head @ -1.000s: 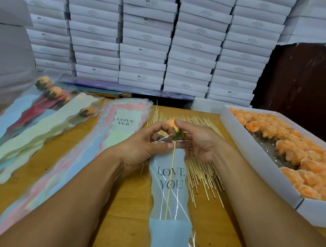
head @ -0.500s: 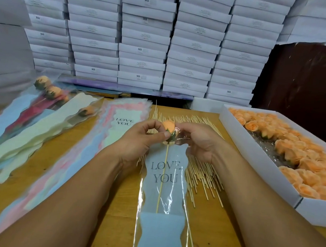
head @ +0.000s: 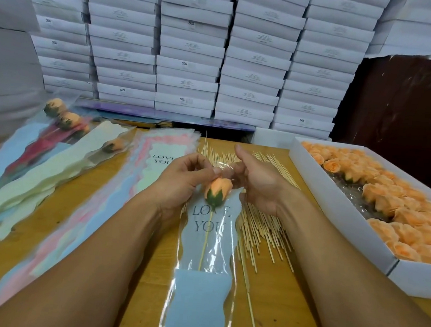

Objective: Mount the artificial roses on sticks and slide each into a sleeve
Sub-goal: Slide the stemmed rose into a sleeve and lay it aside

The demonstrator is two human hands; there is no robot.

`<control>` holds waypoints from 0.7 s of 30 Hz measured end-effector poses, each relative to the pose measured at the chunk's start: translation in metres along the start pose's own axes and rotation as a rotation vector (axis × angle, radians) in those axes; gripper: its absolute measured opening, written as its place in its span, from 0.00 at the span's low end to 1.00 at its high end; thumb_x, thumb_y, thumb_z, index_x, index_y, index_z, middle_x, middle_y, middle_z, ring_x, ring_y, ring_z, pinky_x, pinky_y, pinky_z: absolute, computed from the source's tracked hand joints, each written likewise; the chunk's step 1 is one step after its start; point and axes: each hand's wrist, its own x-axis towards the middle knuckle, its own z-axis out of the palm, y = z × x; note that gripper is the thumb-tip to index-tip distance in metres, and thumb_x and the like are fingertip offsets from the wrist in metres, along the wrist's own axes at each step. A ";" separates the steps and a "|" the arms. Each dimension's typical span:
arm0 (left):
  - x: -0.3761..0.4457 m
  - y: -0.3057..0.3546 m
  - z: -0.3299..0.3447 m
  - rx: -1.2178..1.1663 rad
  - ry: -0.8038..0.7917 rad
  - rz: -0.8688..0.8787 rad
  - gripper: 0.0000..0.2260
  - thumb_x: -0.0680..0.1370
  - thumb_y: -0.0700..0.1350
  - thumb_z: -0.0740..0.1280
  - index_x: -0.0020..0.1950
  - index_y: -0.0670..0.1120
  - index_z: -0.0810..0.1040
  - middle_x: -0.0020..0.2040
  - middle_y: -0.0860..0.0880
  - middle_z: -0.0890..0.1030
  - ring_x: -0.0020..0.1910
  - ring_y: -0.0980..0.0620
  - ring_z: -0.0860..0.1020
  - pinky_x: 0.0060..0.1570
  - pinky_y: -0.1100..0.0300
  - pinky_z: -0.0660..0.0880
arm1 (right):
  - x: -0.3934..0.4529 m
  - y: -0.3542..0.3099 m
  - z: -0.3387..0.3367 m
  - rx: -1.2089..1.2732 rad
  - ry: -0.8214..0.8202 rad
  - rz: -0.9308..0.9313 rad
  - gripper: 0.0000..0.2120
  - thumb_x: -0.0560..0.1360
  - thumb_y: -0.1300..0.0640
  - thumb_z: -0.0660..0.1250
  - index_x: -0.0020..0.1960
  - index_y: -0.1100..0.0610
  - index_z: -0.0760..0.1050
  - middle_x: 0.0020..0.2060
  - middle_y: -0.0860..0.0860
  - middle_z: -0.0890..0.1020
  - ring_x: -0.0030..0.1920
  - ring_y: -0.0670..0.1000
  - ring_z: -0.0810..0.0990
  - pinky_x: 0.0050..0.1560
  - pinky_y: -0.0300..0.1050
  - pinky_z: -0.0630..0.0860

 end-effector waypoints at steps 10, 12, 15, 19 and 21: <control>0.002 -0.001 0.000 -0.021 0.117 0.063 0.09 0.76 0.35 0.72 0.39 0.43 0.74 0.42 0.41 0.76 0.36 0.49 0.75 0.36 0.61 0.76 | 0.004 0.002 0.005 0.044 0.001 0.042 0.30 0.80 0.33 0.56 0.44 0.58 0.81 0.38 0.53 0.83 0.41 0.52 0.80 0.41 0.49 0.77; 0.004 0.000 -0.002 0.013 0.198 0.087 0.10 0.76 0.35 0.72 0.39 0.44 0.73 0.41 0.41 0.74 0.30 0.52 0.72 0.29 0.64 0.71 | 0.004 0.001 0.004 0.067 0.025 0.079 0.29 0.80 0.35 0.60 0.53 0.61 0.79 0.39 0.54 0.83 0.36 0.51 0.82 0.35 0.47 0.79; 0.007 -0.001 -0.005 0.077 0.277 0.118 0.09 0.76 0.35 0.72 0.42 0.43 0.74 0.40 0.44 0.76 0.34 0.53 0.75 0.34 0.64 0.73 | -0.005 -0.005 -0.002 -0.077 -0.073 0.169 0.30 0.77 0.34 0.64 0.55 0.63 0.77 0.35 0.55 0.85 0.32 0.51 0.82 0.27 0.42 0.75; 0.011 -0.003 -0.009 0.116 0.322 0.143 0.09 0.75 0.34 0.72 0.41 0.44 0.75 0.40 0.47 0.79 0.30 0.58 0.76 0.31 0.66 0.74 | -0.025 -0.007 0.001 -0.254 -0.285 0.259 0.29 0.72 0.36 0.70 0.52 0.63 0.75 0.35 0.57 0.85 0.35 0.54 0.85 0.23 0.37 0.72; 0.013 -0.004 -0.009 0.128 0.358 0.159 0.10 0.75 0.33 0.72 0.40 0.44 0.74 0.41 0.46 0.80 0.30 0.58 0.76 0.32 0.66 0.75 | -0.039 0.000 0.003 -0.254 -0.370 0.285 0.29 0.69 0.39 0.73 0.52 0.63 0.73 0.36 0.59 0.85 0.34 0.54 0.85 0.22 0.37 0.70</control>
